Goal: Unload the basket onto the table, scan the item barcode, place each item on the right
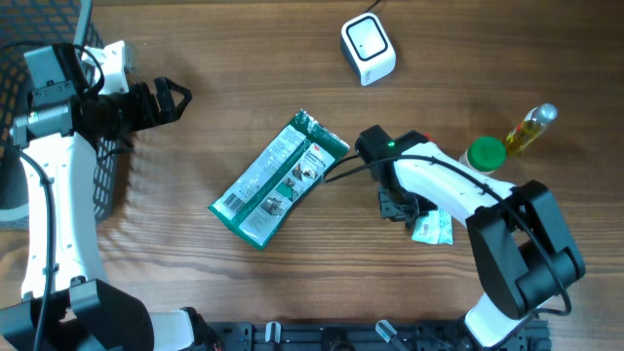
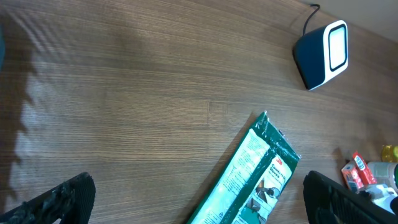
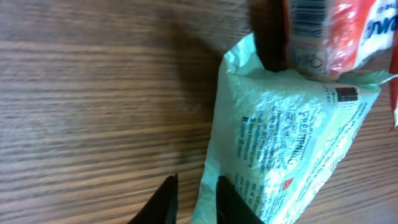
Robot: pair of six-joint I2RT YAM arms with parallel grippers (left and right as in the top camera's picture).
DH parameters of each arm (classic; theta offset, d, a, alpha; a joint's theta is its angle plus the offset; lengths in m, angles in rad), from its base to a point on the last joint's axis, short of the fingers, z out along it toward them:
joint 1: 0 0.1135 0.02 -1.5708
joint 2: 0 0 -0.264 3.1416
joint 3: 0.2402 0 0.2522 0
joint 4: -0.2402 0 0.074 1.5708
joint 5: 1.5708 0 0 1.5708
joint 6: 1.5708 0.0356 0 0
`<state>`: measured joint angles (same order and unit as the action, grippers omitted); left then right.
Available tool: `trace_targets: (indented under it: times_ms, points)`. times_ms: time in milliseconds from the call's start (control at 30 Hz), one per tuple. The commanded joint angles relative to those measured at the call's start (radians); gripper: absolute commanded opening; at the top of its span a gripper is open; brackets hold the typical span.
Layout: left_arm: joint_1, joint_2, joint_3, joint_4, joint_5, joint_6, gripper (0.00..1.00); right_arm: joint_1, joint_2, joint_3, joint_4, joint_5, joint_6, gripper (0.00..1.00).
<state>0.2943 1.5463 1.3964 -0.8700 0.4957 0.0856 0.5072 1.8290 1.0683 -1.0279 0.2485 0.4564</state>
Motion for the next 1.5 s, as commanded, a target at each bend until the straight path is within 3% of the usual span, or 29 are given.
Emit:
trace_targets:
  times_ms: [0,167,267,367,433,567,667,867,933,1033,1067,1100,1300,1333,1400,1467]
  points:
    - [-0.002,0.005,0.005,0.002,0.008,0.015,1.0,-0.003,0.013,-0.005,0.066,-0.169,0.014,0.26]
    - [-0.002,0.005,0.005,0.002,0.008,0.015,1.0,0.003,0.013,-0.005,0.313,-0.657,-0.048,0.29]
    - [-0.002,0.005,0.005,0.002,0.008,0.015,1.0,0.025,0.013,0.01,0.441,-0.677,-0.057,0.35]
    - [-0.002,0.005,0.005,0.002,0.008,0.015,1.0,0.029,0.013,0.127,0.367,-0.68,-0.061,0.51]
    - [-0.002,0.005,0.005,0.002,0.008,0.015,1.0,0.029,0.013,0.194,0.349,-0.681,-0.05,0.53]
    - [-0.002,0.005,0.005,0.002,0.008,0.015,1.0,0.036,0.013,0.217,0.418,-0.677,0.103,0.6]
    - [-0.002,0.005,0.005,0.002,0.008,0.015,1.0,0.068,0.013,0.186,0.506,-0.676,0.199,0.56]
    - [-0.002,0.005,0.005,0.002,0.008,0.015,1.0,0.23,0.021,0.165,0.621,-0.481,0.259,0.05]
    - [-0.002,0.005,0.005,0.002,0.008,0.015,1.0,0.283,0.027,0.164,0.617,-0.425,0.343,0.04]
    - [-0.002,0.005,0.005,0.002,0.008,0.015,1.0,0.351,0.036,0.164,0.646,-0.407,0.356,0.05]
    - [-0.002,0.005,0.005,0.002,0.008,0.015,1.0,0.387,0.039,0.164,0.653,-0.377,0.36,0.13]
    - [-0.002,0.005,0.005,0.002,0.008,0.015,1.0,0.416,0.048,0.164,0.681,-0.346,0.389,0.05]
    - [-0.002,0.005,0.005,0.002,0.008,0.015,1.0,0.551,0.158,0.164,0.8,-0.349,0.57,0.04]
    - [-0.002,0.005,0.005,0.002,0.008,0.015,1.0,0.569,0.179,0.164,0.808,-0.353,0.573,0.06]
    - [-0.002,0.005,0.005,0.002,0.008,0.015,1.0,0.59,0.196,0.164,0.817,-0.381,0.5,0.25]
    - [-0.002,0.005,0.005,0.002,0.008,0.015,1.0,0.605,0.196,0.165,0.837,-0.407,0.379,0.32]
